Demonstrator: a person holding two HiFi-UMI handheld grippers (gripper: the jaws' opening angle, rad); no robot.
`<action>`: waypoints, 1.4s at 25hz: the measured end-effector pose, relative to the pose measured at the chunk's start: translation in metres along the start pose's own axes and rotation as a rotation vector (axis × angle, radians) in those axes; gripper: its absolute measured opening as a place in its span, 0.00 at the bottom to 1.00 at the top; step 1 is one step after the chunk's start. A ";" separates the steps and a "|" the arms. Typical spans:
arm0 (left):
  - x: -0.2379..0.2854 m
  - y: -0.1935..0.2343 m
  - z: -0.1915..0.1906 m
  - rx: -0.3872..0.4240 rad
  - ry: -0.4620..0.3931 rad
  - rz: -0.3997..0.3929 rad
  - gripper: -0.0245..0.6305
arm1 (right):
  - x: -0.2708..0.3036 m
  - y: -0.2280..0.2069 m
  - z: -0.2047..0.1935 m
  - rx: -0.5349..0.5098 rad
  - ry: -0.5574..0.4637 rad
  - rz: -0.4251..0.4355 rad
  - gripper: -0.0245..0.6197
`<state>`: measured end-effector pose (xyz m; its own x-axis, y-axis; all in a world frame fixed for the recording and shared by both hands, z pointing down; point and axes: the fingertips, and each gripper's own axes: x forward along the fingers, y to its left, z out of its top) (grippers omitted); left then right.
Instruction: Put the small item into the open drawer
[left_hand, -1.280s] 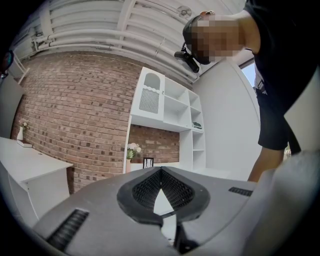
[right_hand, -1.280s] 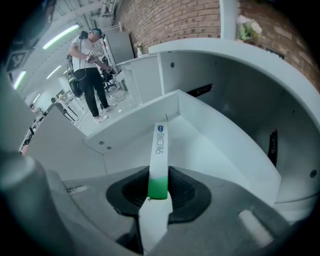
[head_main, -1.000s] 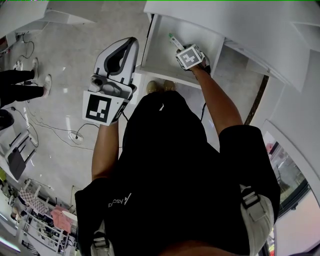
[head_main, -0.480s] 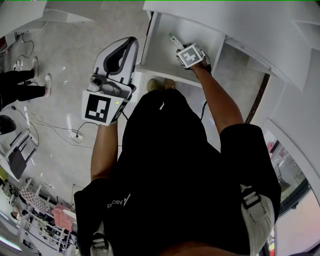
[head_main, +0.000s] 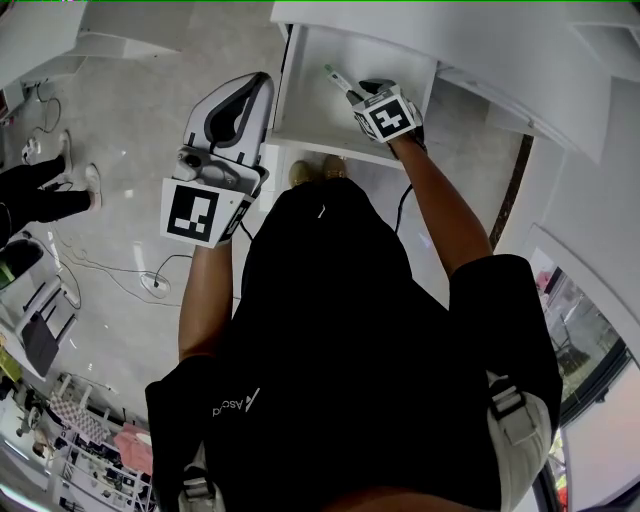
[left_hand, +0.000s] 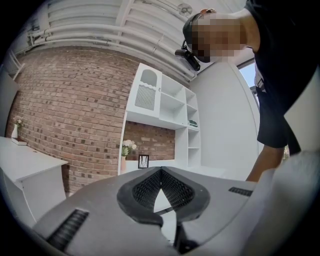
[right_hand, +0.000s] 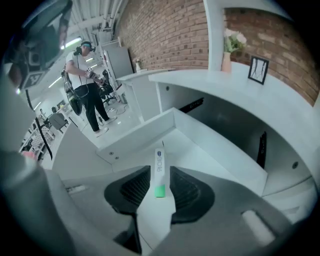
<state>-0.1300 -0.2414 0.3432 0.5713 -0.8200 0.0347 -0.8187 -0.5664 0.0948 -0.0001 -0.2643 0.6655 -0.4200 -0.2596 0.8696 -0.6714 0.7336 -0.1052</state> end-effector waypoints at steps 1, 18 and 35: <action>0.001 -0.001 0.001 -0.001 -0.004 -0.007 0.04 | -0.008 0.002 0.006 -0.006 -0.026 0.002 0.22; 0.015 -0.057 0.025 0.001 -0.059 -0.142 0.04 | -0.228 0.058 0.129 -0.011 -0.678 0.040 0.15; -0.018 -0.110 0.088 0.045 -0.129 -0.197 0.04 | -0.375 0.131 0.155 -0.113 -1.040 0.047 0.05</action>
<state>-0.0556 -0.1715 0.2441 0.7104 -0.6955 -0.1073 -0.6956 -0.7171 0.0428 -0.0258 -0.1683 0.2510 -0.7981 -0.6023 0.0164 -0.6024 0.7974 -0.0358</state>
